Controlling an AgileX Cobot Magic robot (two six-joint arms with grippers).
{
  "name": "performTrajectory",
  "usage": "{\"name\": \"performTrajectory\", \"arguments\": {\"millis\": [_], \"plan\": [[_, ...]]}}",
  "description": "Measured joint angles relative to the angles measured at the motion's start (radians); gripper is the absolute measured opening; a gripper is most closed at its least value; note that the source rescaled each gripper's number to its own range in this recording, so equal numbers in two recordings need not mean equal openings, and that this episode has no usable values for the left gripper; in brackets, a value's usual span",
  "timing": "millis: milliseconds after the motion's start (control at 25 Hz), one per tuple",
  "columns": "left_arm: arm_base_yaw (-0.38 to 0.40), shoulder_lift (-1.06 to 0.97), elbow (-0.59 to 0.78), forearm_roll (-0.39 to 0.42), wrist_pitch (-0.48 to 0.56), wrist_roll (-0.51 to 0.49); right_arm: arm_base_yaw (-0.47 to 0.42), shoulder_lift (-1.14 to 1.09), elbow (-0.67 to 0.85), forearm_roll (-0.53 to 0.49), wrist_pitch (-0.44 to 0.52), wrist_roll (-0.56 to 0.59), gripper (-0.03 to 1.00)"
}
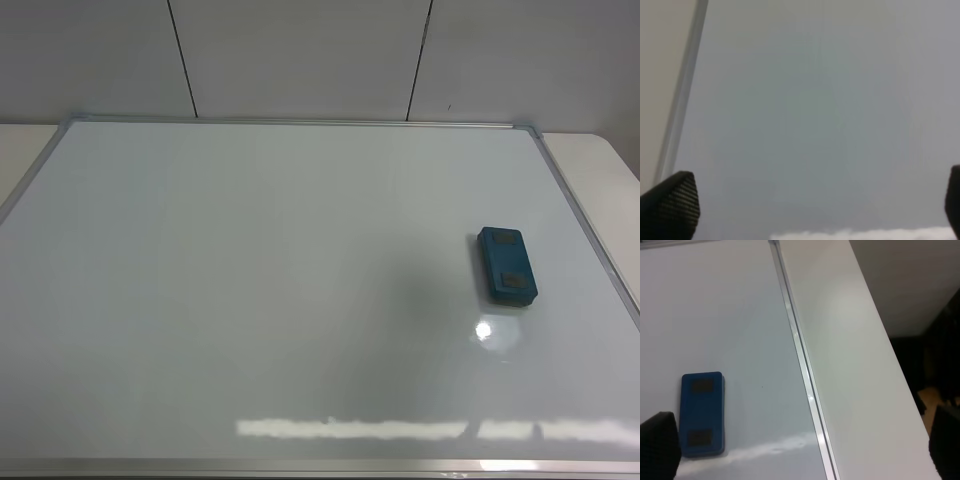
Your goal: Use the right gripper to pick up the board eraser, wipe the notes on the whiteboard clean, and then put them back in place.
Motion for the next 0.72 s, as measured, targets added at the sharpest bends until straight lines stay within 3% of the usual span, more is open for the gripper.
{"name": "performTrajectory", "arguments": {"millis": [400,720], "plan": [[0.0,0.0,0.0,0.0,0.0,0.0,0.0,-0.329,0.102,0.101,0.101,-0.032,1.0],[0.0,0.0,0.0,0.0,0.0,0.0,0.0,-0.548,0.236,0.148,0.104,-0.044,1.0]]}}
